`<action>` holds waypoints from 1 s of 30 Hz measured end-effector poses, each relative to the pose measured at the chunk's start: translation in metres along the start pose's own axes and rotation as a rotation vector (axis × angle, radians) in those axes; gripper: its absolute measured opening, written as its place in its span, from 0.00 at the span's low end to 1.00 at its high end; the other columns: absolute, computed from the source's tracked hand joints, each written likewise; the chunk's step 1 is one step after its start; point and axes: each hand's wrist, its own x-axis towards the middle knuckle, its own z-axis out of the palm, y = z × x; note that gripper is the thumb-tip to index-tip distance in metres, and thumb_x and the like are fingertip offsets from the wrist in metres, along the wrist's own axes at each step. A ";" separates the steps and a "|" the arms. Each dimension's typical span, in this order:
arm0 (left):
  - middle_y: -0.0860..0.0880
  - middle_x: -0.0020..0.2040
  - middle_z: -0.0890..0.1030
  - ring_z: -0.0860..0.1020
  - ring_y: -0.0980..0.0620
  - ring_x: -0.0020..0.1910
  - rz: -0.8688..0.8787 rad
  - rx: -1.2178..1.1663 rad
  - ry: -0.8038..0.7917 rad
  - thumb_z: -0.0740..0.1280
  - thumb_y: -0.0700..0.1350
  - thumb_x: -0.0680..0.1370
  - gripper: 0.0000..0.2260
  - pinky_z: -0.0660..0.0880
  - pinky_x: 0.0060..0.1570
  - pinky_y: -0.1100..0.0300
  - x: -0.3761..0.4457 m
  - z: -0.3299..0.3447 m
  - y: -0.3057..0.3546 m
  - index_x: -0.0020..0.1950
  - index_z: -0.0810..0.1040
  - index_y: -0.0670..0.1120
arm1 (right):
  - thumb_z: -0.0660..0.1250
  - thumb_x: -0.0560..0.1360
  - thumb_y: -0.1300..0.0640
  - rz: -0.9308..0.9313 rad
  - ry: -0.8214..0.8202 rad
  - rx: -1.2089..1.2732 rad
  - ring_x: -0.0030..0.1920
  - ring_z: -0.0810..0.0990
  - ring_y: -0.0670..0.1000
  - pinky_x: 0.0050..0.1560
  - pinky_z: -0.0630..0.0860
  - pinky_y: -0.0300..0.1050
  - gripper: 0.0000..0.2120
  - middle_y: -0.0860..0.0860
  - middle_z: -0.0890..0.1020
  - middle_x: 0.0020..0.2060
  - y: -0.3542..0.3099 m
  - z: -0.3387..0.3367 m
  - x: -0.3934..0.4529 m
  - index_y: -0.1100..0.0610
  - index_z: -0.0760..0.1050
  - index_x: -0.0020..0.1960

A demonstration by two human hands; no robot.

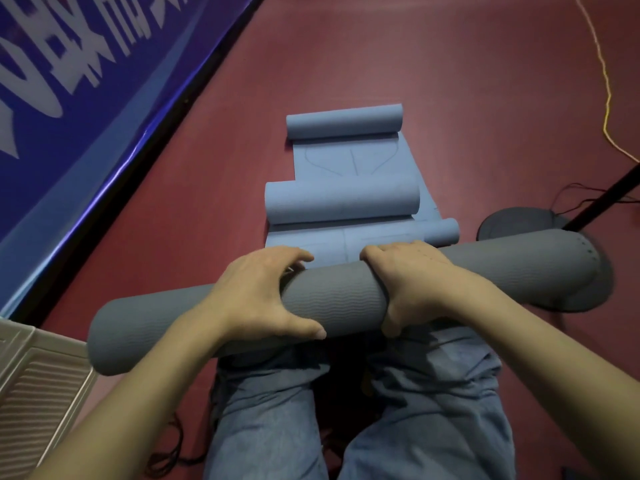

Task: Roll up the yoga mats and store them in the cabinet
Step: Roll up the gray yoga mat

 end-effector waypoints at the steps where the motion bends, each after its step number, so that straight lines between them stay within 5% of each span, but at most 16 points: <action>1: 0.62 0.62 0.80 0.79 0.57 0.60 0.008 0.026 0.050 0.71 0.77 0.56 0.45 0.75 0.60 0.54 -0.006 0.002 -0.001 0.70 0.75 0.59 | 0.82 0.52 0.42 0.005 -0.023 0.021 0.54 0.78 0.55 0.47 0.66 0.48 0.40 0.48 0.79 0.55 0.002 -0.002 0.002 0.49 0.68 0.58; 5: 0.51 0.67 0.80 0.78 0.47 0.65 0.035 0.231 0.053 0.69 0.78 0.58 0.51 0.75 0.62 0.51 -0.015 0.007 0.006 0.73 0.72 0.49 | 0.82 0.50 0.40 0.026 -0.095 0.060 0.50 0.78 0.54 0.48 0.76 0.50 0.41 0.48 0.79 0.51 0.004 -0.011 0.014 0.49 0.68 0.57; 9: 0.42 0.75 0.69 0.66 0.40 0.76 -0.048 0.479 -0.102 0.77 0.75 0.54 0.68 0.66 0.73 0.49 -0.008 0.017 0.011 0.81 0.54 0.37 | 0.83 0.51 0.40 0.038 -0.114 0.077 0.49 0.78 0.54 0.47 0.77 0.49 0.40 0.48 0.79 0.50 0.000 -0.013 0.021 0.50 0.68 0.56; 13: 0.48 0.59 0.79 0.79 0.44 0.58 0.041 0.498 0.001 0.77 0.69 0.56 0.48 0.74 0.58 0.50 -0.001 0.021 0.002 0.67 0.68 0.44 | 0.81 0.51 0.39 0.047 -0.037 0.058 0.49 0.78 0.53 0.43 0.72 0.48 0.38 0.47 0.79 0.50 0.001 -0.006 0.016 0.49 0.68 0.54; 16: 0.50 0.51 0.79 0.80 0.45 0.50 0.063 0.471 0.045 0.75 0.67 0.57 0.37 0.74 0.50 0.51 0.001 0.017 -0.001 0.57 0.70 0.48 | 0.79 0.50 0.37 0.023 0.064 0.058 0.55 0.77 0.54 0.48 0.70 0.48 0.43 0.47 0.75 0.57 0.002 0.001 0.012 0.48 0.69 0.61; 19: 0.51 0.49 0.80 0.80 0.45 0.47 0.072 0.469 0.086 0.75 0.67 0.57 0.35 0.74 0.46 0.52 0.000 0.016 -0.003 0.55 0.71 0.49 | 0.77 0.52 0.36 -0.018 0.145 0.038 0.58 0.75 0.55 0.53 0.68 0.50 0.48 0.48 0.73 0.60 0.000 0.005 0.007 0.47 0.66 0.68; 24: 0.48 0.46 0.80 0.80 0.44 0.44 0.053 0.530 0.128 0.77 0.63 0.56 0.33 0.72 0.43 0.52 -0.019 0.033 0.012 0.52 0.72 0.46 | 0.77 0.54 0.39 -0.022 0.134 -0.035 0.54 0.75 0.55 0.50 0.68 0.50 0.42 0.48 0.76 0.53 -0.008 0.008 -0.013 0.47 0.66 0.64; 30: 0.52 0.52 0.80 0.80 0.45 0.47 0.036 0.549 -0.059 0.73 0.70 0.59 0.33 0.66 0.40 0.54 -0.041 0.007 0.032 0.53 0.68 0.51 | 0.79 0.53 0.41 -0.014 0.011 0.073 0.47 0.78 0.55 0.43 0.75 0.49 0.41 0.50 0.80 0.50 -0.018 -0.007 -0.044 0.46 0.68 0.62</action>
